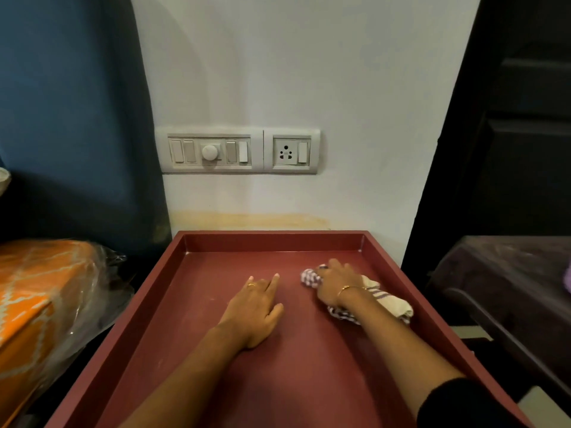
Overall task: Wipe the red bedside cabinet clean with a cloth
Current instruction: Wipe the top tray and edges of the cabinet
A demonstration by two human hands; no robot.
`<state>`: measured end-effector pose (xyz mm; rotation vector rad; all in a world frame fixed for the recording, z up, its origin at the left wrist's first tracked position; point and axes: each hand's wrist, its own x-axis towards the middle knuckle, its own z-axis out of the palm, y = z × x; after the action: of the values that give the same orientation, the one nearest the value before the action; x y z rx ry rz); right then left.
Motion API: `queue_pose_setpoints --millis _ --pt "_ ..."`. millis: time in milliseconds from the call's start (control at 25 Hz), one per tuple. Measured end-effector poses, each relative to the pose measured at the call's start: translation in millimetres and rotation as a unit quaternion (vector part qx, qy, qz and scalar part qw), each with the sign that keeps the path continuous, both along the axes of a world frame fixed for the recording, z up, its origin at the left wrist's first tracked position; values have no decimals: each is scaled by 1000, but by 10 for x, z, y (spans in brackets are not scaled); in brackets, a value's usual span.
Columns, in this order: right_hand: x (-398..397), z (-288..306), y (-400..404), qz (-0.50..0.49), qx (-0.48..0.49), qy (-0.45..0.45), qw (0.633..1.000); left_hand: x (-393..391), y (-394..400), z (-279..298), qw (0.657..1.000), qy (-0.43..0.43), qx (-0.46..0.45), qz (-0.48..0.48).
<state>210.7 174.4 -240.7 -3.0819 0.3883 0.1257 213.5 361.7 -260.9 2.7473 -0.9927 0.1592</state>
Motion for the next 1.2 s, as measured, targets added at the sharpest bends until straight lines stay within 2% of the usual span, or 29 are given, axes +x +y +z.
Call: queue_pose_setpoints --millis 120,360,560,680,840,1040,1200 --pt "-74 4 -270 -126 -57 -6 990 -72 -207 -26 1000 1 12 -5" --pt "-179 -116 -165 -61 -88 -78 991 -115 -605 -116 999 -14 10 -45" --pt "35 -114 -354 -140 -77 -25 987 -50 -641 -171 998 -28 15 -51" --pt "-51 -175 -266 -128 -114 -8 985 -47 -650 -200 999 -12 20 -43" --pt "60 -87 -371 -97 -160 -28 982 -68 -634 -201 999 -2 22 -37" --pt "-143 -90 -280 -78 -250 7 965 -51 -653 -198 1000 2 15 -25" --pt "-155 -80 -360 -63 -182 -43 980 -14 -660 -188 1000 4 14 -25"
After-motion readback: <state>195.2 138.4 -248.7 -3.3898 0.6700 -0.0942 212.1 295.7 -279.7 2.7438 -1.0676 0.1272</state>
